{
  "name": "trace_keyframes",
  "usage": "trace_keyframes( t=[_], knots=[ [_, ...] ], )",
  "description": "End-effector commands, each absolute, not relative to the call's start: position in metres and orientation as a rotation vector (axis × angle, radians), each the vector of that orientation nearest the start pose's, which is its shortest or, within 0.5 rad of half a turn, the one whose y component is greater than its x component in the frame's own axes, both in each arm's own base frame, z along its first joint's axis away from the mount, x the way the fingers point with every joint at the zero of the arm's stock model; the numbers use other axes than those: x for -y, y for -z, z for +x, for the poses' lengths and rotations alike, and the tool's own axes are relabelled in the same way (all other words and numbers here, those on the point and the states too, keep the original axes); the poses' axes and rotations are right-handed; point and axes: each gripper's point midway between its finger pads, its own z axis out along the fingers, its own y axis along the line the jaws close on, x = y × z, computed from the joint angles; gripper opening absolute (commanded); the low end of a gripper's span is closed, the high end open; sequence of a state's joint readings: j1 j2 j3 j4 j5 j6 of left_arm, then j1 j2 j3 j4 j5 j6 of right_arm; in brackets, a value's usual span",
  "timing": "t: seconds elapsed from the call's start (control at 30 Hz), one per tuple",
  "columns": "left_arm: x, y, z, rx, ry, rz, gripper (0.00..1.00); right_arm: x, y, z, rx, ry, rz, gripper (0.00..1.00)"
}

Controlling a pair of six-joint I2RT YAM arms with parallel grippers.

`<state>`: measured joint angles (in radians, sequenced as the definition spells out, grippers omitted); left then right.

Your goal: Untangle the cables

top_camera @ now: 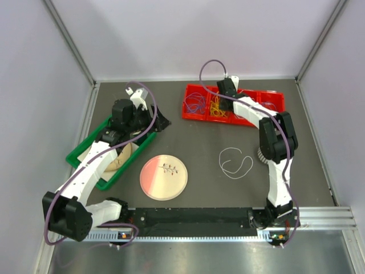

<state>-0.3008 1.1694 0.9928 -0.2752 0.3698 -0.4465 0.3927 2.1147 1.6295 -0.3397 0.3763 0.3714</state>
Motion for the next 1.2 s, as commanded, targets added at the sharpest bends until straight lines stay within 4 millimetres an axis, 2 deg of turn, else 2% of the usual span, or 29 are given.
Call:
trace_keyframes(
  t=[0.0, 0.23, 0.33, 0.53, 0.9, 1.03, 1.17],
  knots=[
    [0.183, -0.255, 0.320, -2.036, 0.852, 0.094, 0.70, -0.170, -0.140, 0.527, -2.172, -0.028, 0.190, 0.22],
    [0.184, -0.260, 0.319, -2.022, 0.865, 0.097, 0.70, -0.173, -0.161, 0.529, -2.131, -0.058, 0.182, 0.25],
    [0.183, -0.259, 0.319, -2.026, 0.859, 0.094, 0.70, -0.172, -0.167, 0.530, -2.118, -0.056, 0.179, 0.30],
    [0.184, -0.258, 0.319, -2.029, 0.861, 0.097, 0.70, -0.171, -0.182, 0.527, -2.091, -0.067, 0.187, 0.33],
    [0.184, -0.258, 0.320, -2.030, 0.859, 0.103, 0.70, -0.174, -0.194, 0.525, -2.066, -0.112, 0.184, 0.33],
    [0.184, -0.256, 0.320, -2.034, 0.858, 0.102, 0.70, -0.180, -0.201, 0.520, -2.060, -0.169, 0.188, 0.33],
    [0.185, -0.256, 0.320, -2.036, 0.865, 0.105, 0.70, -0.180, -0.215, 0.504, -2.038, -0.219, 0.179, 0.33]
  ],
)
